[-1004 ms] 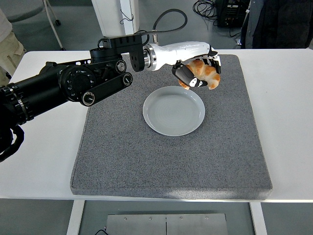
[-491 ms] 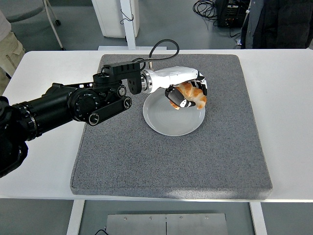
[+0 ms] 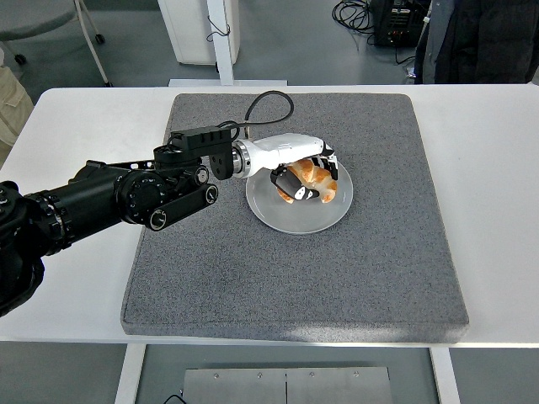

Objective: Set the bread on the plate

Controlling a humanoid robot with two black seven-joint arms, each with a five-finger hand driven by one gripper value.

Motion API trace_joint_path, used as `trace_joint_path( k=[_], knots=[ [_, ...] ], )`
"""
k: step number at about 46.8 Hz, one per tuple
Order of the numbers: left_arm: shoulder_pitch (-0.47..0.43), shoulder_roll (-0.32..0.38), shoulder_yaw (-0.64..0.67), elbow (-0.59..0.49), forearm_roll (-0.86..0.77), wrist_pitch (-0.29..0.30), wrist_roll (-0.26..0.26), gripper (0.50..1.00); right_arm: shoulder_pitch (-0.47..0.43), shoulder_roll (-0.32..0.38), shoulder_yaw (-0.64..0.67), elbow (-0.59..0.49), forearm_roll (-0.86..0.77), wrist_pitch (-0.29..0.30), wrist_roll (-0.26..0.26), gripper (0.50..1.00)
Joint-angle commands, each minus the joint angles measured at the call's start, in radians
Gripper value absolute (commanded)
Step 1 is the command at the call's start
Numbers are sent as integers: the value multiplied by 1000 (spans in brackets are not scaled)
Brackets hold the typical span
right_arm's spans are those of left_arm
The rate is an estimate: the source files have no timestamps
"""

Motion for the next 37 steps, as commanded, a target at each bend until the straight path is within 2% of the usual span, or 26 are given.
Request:
trace_joint_path(
  k=[1, 37],
  knots=[
    [13, 0, 1, 11, -2, 8, 0, 500, 1, 0, 0, 1, 0, 0, 0, 1000],
    [52, -13, 3, 18, -12, 31, 0, 500, -1, 0, 0, -1, 0, 0, 0, 1000]
  ],
)
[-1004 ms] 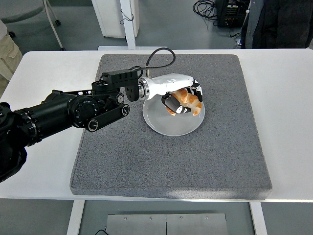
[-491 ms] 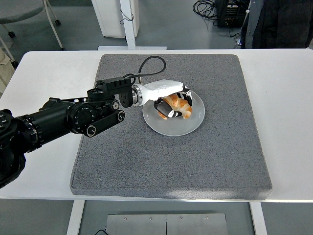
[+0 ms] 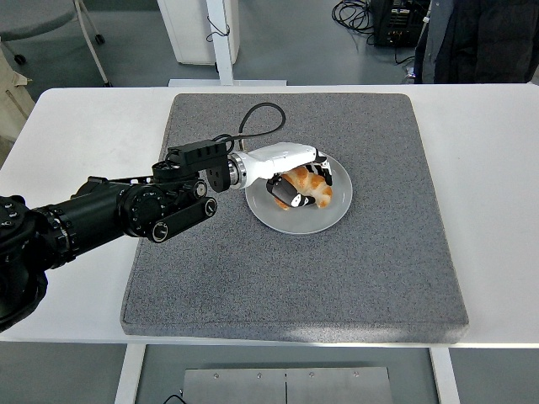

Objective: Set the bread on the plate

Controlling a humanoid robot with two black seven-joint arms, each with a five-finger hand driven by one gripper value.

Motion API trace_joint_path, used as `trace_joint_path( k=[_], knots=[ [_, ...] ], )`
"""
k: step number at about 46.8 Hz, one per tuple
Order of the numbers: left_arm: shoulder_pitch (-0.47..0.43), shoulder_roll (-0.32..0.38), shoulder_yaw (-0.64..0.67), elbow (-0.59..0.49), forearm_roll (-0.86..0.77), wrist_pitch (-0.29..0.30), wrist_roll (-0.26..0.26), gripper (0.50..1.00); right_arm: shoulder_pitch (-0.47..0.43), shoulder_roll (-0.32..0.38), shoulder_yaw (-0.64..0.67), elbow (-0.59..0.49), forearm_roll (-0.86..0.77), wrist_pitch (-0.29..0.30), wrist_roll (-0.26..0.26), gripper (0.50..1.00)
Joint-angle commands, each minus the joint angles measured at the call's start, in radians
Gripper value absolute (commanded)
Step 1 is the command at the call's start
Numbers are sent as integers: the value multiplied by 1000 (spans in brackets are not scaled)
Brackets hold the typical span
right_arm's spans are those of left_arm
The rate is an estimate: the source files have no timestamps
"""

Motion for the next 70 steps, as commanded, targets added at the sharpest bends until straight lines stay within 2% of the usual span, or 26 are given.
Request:
trace_joint_path(
  k=[1, 6, 7, 8, 9, 11, 13, 26, 35, 40, 48, 54, 61, 70],
  knots=[
    [-1, 0, 1, -1, -1, 1, 0, 500, 0, 0, 0, 1, 0, 0, 0, 1000],
    [-2, 2, -2, -1, -12, -1, 11, 500, 0, 0, 0, 1, 0, 0, 0, 1000],
    [-4, 2, -2, -1, -13, -1, 11, 528, 1, 0, 0, 1, 0, 0, 0, 1000],
    [-4, 2, -2, -1, -13, -3, 11, 693, 0, 0, 0, 1, 1, 0, 0, 1000],
    [-4, 2, -2, -1, -16, -4, 11, 806, 0, 0, 0, 1, 0, 0, 0, 1000],
    [-7, 2, -4, -4, -19, -16, 11, 858, 1, 0, 0, 0, 0, 0, 0, 1000],
    [-8, 2, -4, -4, -24, -27, 10, 996, 0, 0, 0, -1, 0, 0, 0, 1000],
    [-54, 34, -6, -36, -76, -44, 10, 995, 0, 0, 0, 0, 0, 0, 0, 1000],
    [-105, 97, -10, -131, -108, -49, 19, 995, 0, 0, 0, -1, 0, 0, 0, 1000],
    [-136, 115, -19, -140, -190, -52, 19, 995, 0, 0, 0, -1, 0, 0, 0, 1000],
    [-177, 160, -33, -143, -404, -52, 16, 995, 0, 0, 0, -1, 0, 0, 0, 1000],
    [-208, 206, -38, -160, -489, -53, 14, 995, 0, 0, 0, 1, 0, 0, 0, 1000],
    [-214, 269, -88, -194, -569, -73, 4, 995, 0, 0, 0, 1, 0, 0, 0, 1000],
    [-195, 315, -182, -191, -674, -90, 4, 992, 0, 0, 0, -1, 0, 0, 0, 1000]
  ],
)
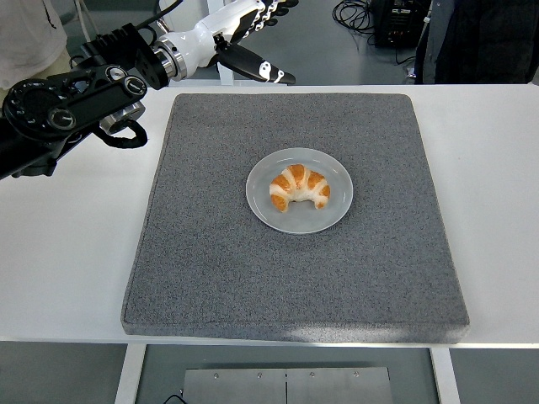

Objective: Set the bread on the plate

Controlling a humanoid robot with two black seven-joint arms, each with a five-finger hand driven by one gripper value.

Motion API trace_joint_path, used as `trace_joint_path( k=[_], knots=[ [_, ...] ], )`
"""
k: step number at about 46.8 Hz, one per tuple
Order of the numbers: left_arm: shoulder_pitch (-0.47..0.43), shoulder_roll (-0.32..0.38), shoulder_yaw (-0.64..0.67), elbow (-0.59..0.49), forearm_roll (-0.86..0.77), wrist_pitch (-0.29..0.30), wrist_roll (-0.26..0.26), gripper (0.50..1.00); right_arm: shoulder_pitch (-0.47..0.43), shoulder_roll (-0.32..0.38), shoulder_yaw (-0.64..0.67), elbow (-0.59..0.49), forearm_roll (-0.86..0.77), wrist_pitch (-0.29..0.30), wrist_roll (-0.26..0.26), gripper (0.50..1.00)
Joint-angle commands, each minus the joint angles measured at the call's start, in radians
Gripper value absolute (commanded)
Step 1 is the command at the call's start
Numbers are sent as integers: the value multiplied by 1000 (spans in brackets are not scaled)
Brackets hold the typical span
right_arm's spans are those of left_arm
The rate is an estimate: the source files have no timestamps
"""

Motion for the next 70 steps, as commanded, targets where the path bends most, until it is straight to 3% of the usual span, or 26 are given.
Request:
trace_joint_path(
  k=[1, 17, 29, 37, 49, 60, 70],
  knots=[
    [11, 22, -38, 6, -48, -6, 0, 992, 0, 0, 0, -1, 0, 0, 0, 1000],
    [150, 4, -259, 61, -321, -19, 2, 992, 0, 0, 0, -1, 0, 0, 0, 1000],
    [225, -87, -389, 230, -333, -90, 6, 993, 0, 0, 0, 0, 0, 0, 0, 1000],
    [256, -139, -462, 262, -359, -92, 8, 992, 0, 0, 0, -1, 0, 0, 0, 1000],
    [284, -217, -477, 344, -450, -102, 3, 990, 0, 0, 0, -1, 0, 0, 0, 1000],
    [284, -279, -538, 492, -528, -185, 9, 990, 0, 0, 0, -1, 0, 0, 0, 1000],
    [301, -311, -561, 528, -543, -211, 9, 990, 0, 0, 0, 0, 0, 0, 0, 1000]
  ],
)
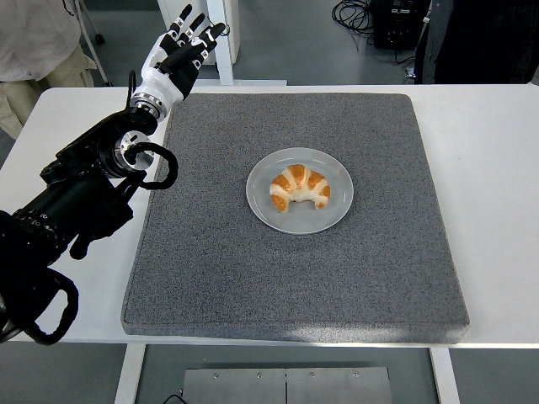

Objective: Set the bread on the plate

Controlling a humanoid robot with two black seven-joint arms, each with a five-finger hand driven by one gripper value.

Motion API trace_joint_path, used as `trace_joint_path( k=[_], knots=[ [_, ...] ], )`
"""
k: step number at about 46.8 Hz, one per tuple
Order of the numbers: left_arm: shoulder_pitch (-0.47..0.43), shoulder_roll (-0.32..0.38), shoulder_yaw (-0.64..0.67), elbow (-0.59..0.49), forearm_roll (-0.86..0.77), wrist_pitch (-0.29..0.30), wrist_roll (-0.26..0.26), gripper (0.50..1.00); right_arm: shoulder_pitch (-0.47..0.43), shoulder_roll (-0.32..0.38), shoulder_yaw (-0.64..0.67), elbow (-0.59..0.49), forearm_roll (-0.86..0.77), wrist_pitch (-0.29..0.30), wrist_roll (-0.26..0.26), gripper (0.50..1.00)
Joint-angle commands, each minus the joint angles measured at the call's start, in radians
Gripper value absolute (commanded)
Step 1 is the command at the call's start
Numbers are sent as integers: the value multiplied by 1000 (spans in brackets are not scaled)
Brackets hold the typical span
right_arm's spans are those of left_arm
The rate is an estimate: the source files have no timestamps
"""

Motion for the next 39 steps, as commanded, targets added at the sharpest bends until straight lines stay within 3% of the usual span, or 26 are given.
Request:
trace_joint_path(
  k=[1, 11, 39],
  knots=[
    [11, -4, -15, 2, -19, -8, 0, 990, 0, 0, 0, 1, 0, 0, 0, 1000],
    [46, -9, -33, 19, -48, -11, 2, 990, 0, 0, 0, -1, 0, 0, 0, 1000],
    [35, -9, -24, 61, -47, -9, 2, 992, -3, 0, -11, 13, 0, 2, 0, 1000]
  ],
)
